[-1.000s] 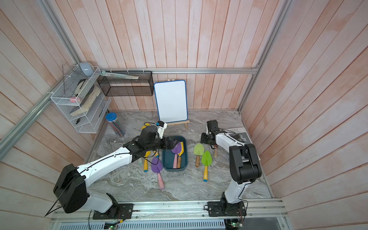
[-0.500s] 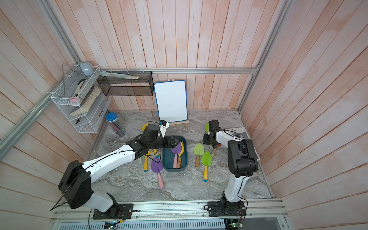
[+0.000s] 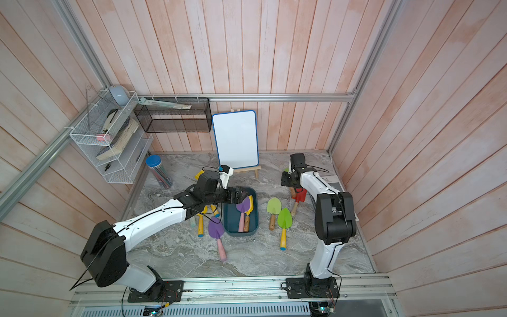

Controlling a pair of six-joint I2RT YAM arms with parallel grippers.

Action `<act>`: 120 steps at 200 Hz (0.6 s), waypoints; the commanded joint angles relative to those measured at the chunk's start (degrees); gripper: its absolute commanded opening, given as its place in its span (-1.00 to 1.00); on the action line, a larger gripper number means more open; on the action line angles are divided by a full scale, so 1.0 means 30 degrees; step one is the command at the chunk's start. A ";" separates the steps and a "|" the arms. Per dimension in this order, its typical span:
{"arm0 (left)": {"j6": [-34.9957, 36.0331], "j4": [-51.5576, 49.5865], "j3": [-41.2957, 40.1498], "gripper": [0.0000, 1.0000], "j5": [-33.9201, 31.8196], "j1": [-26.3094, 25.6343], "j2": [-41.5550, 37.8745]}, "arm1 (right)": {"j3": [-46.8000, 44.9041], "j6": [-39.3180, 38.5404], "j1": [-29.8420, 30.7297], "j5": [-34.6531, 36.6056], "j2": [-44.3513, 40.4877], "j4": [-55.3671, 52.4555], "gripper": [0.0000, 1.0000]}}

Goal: Put the shovel into the storage box
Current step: Pick up the shovel from the center of the board.

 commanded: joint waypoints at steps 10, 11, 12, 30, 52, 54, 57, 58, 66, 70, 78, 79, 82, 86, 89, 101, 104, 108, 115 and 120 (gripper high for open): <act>0.0172 -0.0008 0.0421 0.91 0.0130 0.0144 0.0254 | 0.0848 -0.1114 -0.0469 0.0947 0.1385 -0.1334 -0.01; 0.0170 -0.0008 0.0412 0.91 0.0135 0.0152 0.0232 | 0.0861 -0.1126 -0.0461 0.0935 0.1400 -0.1335 -0.01; 0.0170 -0.0008 0.0407 0.91 0.0137 0.0156 0.0236 | 0.0896 -0.1147 -0.0486 0.0943 0.1422 -0.1335 -0.01; 0.0096 0.0008 0.0394 0.91 0.0113 0.0216 0.0298 | 0.1328 -0.1466 -0.0610 0.0896 0.1967 -0.1524 -0.01; 0.0052 -0.0008 0.0431 0.91 0.0108 0.0221 0.0345 | 0.1778 -0.1774 -0.0629 0.0931 0.2580 -0.1693 -0.01; 0.0037 -0.0023 0.0409 0.91 0.0109 0.0234 0.0354 | 0.1781 -0.1781 -0.0629 0.0924 0.2614 -0.1711 -0.02; 0.0024 -0.0014 0.0392 0.91 0.0106 0.0247 0.0371 | 0.1807 -0.1808 -0.0618 0.0922 0.2667 -0.1734 -0.02; 0.0009 -0.0011 0.0397 0.90 0.0108 0.0248 0.0393 | 0.1809 -0.1810 -0.0623 0.0937 0.2700 -0.1740 -0.02; 0.0008 -0.0001 0.0445 0.91 0.0082 0.0248 0.0402 | 0.1836 -0.1840 -0.0629 0.0973 0.2833 -0.1733 -0.03; -0.0004 -0.0002 0.0434 0.91 0.0104 0.0248 0.0440 | 0.1827 -0.1841 -0.0634 0.0965 0.2875 -0.1719 -0.03; -0.0007 -0.0051 0.0426 0.91 0.0093 0.0248 0.0444 | 0.1757 -0.1841 -0.0625 0.0995 0.2948 -0.1694 -0.04; -0.0021 -0.0044 0.0428 0.91 0.0102 0.0248 0.0444 | 0.1740 -0.1841 -0.0627 0.1002 0.2958 -0.1691 -0.04; -0.0009 -0.0039 0.0453 0.91 0.0094 0.0248 0.0474 | 0.1696 -0.1827 -0.0603 0.1005 0.2967 -0.1666 -0.04; -0.0007 -0.0052 0.0434 0.91 0.0094 0.0248 0.0521 | 0.1601 -0.1840 -0.0601 0.1010 0.2960 -0.1629 -0.05; -0.0014 -0.0040 0.0442 0.91 0.0108 0.0274 0.0520 | 0.1594 -0.1841 -0.0614 0.1006 0.2993 -0.1603 -0.05; -0.0038 -0.0024 0.0490 0.91 0.0095 0.0276 0.0589 | 0.1319 -0.1812 -0.0616 0.1008 0.2997 -0.1462 -0.06; -0.0036 -0.0054 0.0501 0.91 0.0115 0.0277 0.0580 | 0.1240 -0.1812 -0.0627 0.0995 0.2997 -0.1403 -0.06; -0.0036 -0.0037 0.0514 0.90 0.0116 0.0272 0.0594 | 0.1116 -0.1790 -0.0619 0.1003 0.2986 -0.1353 -0.07; -0.0036 -0.0065 0.0491 0.91 0.0154 0.0272 0.0646 | 0.0925 -0.1783 -0.0648 0.1010 0.2964 -0.1257 -0.07; -0.0036 -0.0067 0.0541 0.91 0.0153 0.0278 0.0655 | 0.0796 -0.1783 -0.0625 0.1001 0.2968 -0.1205 -0.07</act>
